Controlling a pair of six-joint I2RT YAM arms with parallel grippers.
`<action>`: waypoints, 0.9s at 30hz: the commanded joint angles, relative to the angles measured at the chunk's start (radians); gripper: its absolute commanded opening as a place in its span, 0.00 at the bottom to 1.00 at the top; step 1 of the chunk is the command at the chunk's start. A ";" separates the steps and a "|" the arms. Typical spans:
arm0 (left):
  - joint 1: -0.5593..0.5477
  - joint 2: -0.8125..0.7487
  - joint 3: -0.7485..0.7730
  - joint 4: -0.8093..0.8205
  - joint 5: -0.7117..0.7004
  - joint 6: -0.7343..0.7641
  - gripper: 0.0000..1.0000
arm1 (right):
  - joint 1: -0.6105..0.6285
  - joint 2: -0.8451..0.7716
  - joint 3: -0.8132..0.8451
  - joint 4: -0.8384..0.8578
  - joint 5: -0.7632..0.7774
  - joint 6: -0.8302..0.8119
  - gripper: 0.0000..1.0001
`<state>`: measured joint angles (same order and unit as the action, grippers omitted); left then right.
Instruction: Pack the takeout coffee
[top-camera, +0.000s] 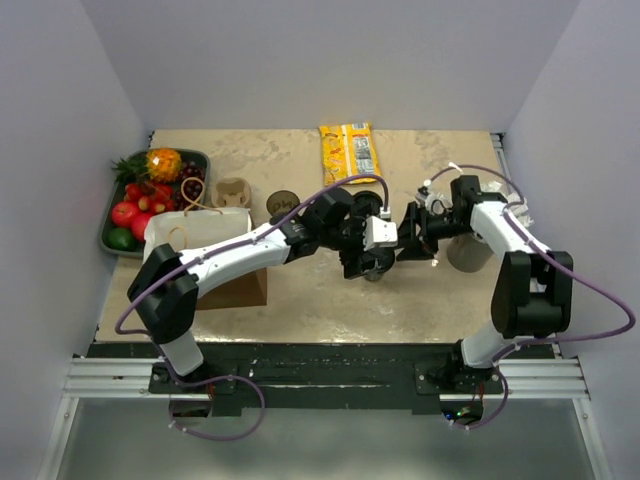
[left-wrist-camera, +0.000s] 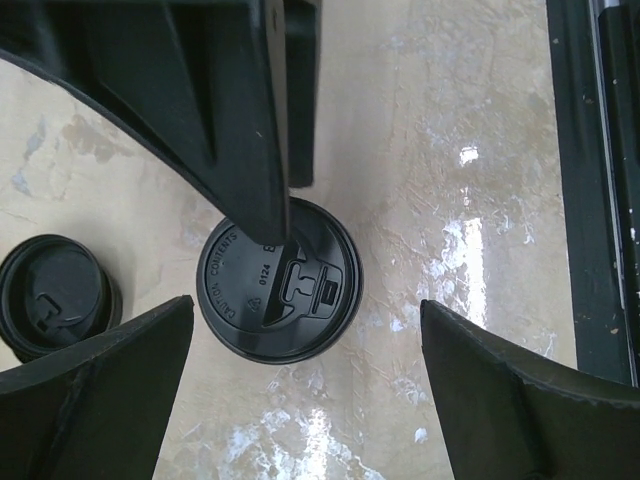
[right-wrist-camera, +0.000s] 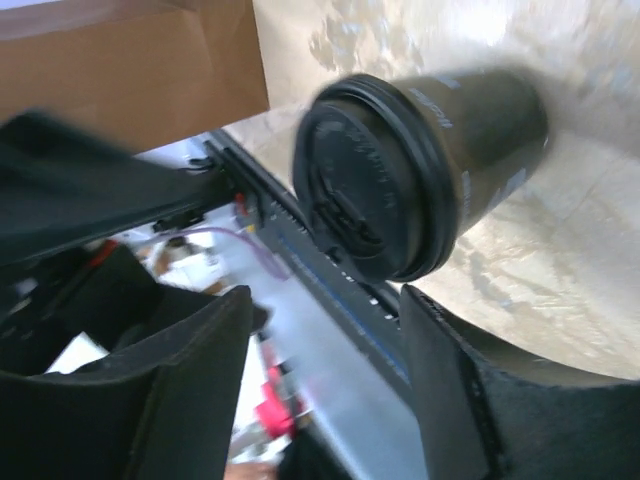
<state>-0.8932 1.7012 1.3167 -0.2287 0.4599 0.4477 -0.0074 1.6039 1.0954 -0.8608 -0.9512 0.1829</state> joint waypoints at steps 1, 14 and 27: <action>-0.004 0.047 0.055 -0.009 0.013 0.008 0.99 | 0.000 -0.102 0.110 -0.060 0.058 -0.095 0.68; 0.028 0.156 0.165 -0.030 0.066 0.040 0.99 | 0.000 -0.320 0.190 -0.005 0.104 -0.178 0.89; 0.059 0.245 0.273 -0.179 0.206 0.062 0.99 | 0.000 -0.542 0.167 0.355 0.107 -0.014 0.95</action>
<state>-0.8425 1.8980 1.5730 -0.3058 0.6533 0.5007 -0.0238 1.1088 1.2396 -0.6521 -0.7727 0.0868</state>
